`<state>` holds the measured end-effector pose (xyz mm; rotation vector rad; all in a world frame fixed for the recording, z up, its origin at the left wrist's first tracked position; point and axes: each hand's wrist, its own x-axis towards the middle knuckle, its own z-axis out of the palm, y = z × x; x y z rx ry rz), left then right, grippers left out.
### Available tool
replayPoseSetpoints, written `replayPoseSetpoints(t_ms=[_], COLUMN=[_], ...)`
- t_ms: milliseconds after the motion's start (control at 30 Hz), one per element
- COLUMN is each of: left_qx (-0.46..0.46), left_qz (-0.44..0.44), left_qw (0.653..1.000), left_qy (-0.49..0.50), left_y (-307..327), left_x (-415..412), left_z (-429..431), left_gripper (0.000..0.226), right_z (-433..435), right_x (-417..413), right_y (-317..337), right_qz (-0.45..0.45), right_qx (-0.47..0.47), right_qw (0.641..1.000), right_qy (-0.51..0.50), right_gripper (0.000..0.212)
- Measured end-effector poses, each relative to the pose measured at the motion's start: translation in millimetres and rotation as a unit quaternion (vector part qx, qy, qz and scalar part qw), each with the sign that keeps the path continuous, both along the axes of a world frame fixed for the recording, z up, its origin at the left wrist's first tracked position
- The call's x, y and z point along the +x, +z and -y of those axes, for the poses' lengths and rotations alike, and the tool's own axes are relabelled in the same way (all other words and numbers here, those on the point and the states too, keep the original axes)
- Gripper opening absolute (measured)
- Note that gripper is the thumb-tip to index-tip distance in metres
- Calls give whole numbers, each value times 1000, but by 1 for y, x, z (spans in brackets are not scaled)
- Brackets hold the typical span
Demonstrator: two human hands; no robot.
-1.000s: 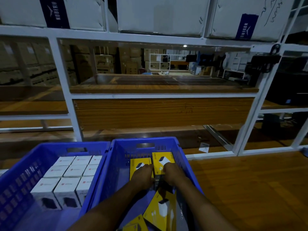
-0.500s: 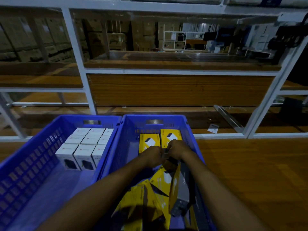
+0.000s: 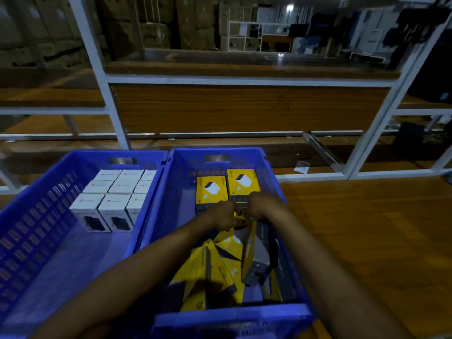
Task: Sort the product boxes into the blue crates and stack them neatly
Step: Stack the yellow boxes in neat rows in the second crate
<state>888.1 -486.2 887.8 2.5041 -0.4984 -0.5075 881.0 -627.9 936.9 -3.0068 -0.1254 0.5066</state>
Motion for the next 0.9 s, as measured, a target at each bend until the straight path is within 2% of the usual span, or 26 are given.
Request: replayPoseSetpoints(t_ms=[200, 333, 433, 500, 567, 633, 767, 900], left_qx=[6, 0, -8, -48, -88, -113, -235, -351], left_qz=[-57, -71, -54, -55, -49, -48, -108, -167], left_qw=[998, 997, 997, 995, 990, 985, 955, 914], left_qy=[-7, 28, 57, 72, 99, 118, 146, 118], left_y=[-1, 5, 10, 13, 17, 23, 29, 37], left_x=[0, 5, 15, 22, 26, 28, 32, 26], left_z=[2, -1, -16, -31, -43, -51, -57, -56], left_gripper=[42, 26, 27, 29, 20, 1, 24, 11], right_z=[1, 2, 8, 13, 17, 19, 23, 24], right_x=[-9, -10, -4, 0, 2, 5, 10, 12], right_y=[-9, -13, -15, -16, -15, -14, -10, -5], right_qz=[-19, 3, 29, 58, 82, 85, 91, 107], right_qx=[10, 48, 140, 230, 337, 457, 608, 721], right_qw=[1000, 998, 987, 966, 926, 867, 760, 636], right_qy=[-10, -28, -69, -106, -146, -182, -212, -255], right_gripper=[39, 39, 29, 44, 55, 54, 51, 48])
